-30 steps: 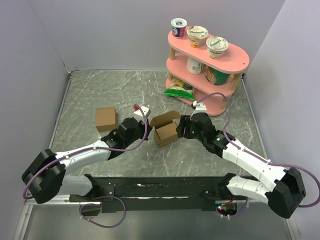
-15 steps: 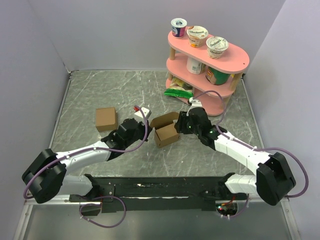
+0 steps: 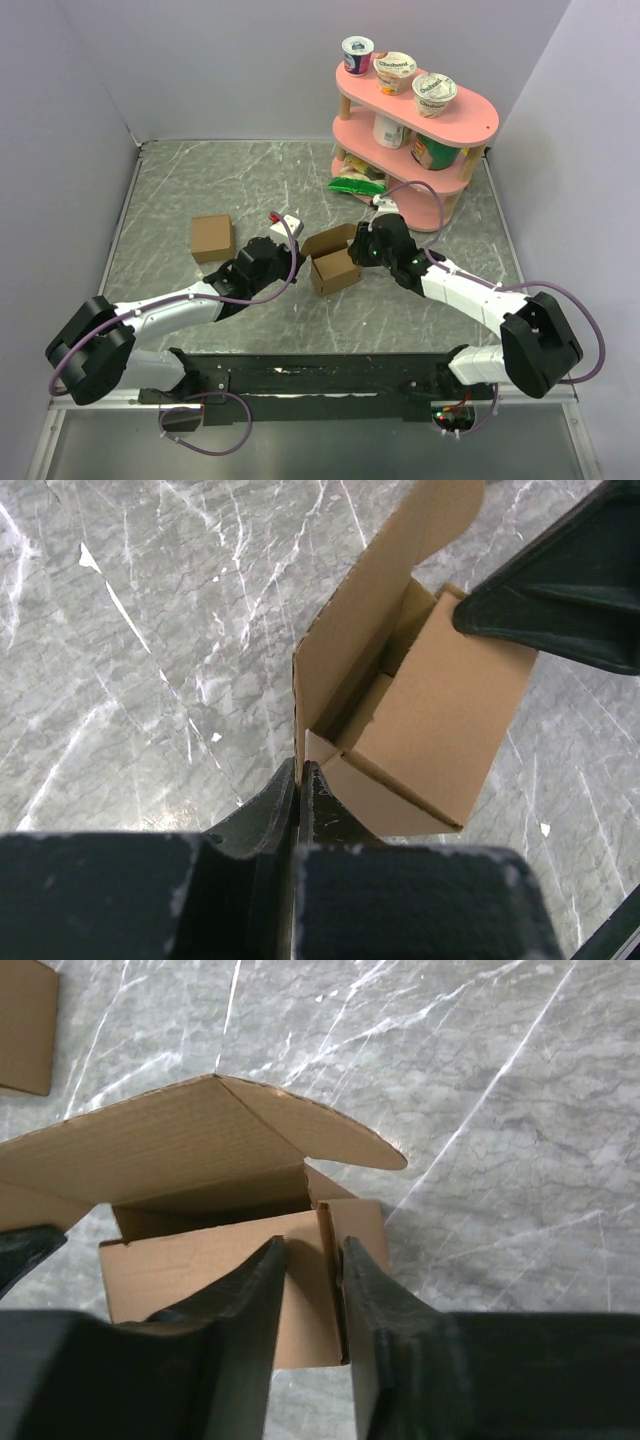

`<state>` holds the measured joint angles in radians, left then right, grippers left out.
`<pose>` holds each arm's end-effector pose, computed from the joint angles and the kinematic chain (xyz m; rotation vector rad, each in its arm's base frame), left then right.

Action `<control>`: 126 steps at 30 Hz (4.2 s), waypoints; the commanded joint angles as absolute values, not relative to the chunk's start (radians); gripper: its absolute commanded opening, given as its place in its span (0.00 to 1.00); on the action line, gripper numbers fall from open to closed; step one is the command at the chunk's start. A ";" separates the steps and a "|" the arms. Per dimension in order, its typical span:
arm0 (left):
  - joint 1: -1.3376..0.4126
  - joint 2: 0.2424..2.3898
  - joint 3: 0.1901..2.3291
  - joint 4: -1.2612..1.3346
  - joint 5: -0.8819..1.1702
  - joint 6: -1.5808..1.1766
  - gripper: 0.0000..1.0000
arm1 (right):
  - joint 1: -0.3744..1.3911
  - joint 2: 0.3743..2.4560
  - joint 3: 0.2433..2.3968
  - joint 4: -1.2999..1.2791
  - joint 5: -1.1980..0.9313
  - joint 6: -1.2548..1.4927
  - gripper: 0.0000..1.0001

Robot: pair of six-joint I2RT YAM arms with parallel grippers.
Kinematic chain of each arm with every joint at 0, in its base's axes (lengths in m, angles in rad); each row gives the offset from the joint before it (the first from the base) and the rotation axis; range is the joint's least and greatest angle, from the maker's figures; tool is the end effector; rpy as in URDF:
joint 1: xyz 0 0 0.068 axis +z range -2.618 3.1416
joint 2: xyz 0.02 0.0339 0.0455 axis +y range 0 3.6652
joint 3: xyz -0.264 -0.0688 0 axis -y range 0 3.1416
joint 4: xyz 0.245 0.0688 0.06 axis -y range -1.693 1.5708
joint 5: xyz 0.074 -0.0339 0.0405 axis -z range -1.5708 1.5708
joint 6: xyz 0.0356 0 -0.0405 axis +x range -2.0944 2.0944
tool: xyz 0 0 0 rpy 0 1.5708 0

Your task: Fold the paper box

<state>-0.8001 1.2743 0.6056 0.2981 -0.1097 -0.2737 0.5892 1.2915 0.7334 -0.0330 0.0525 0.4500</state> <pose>0.1939 -0.1940 0.2215 0.4447 1.9372 -0.6014 0.2320 0.1528 0.2274 -0.1229 2.2080 0.5350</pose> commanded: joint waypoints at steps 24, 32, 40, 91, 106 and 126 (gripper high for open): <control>-0.804 1.324 0.644 0.308 -0.072 -0.235 0.02 | 0.525 1.126 0.854 -0.200 0.026 0.276 0.73; -0.802 1.327 0.652 0.302 -0.060 -0.227 0.01 | 0.462 1.232 0.920 -0.135 -0.121 0.121 0.73; -0.802 1.338 0.660 0.298 -0.049 -0.225 0.01 | 0.454 1.348 0.974 -0.094 -0.192 0.041 0.69; -0.836 1.476 0.811 0.192 -0.183 -0.511 0.01 | 0.695 1.279 0.799 -0.181 0.414 0.537 0.00; -0.876 1.442 0.784 0.230 -0.256 -0.522 0.01 | 0.745 1.247 0.816 -0.205 0.497 0.575 0.00; -0.930 1.407 0.761 0.233 -0.391 -0.509 0.01 | 0.775 1.262 0.881 -0.244 0.505 0.581 0.00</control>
<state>-0.9237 1.4376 0.7647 0.2058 -0.3634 -0.4942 0.7593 1.2724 0.8345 -0.2661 0.4641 0.5529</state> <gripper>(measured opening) 0.051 0.052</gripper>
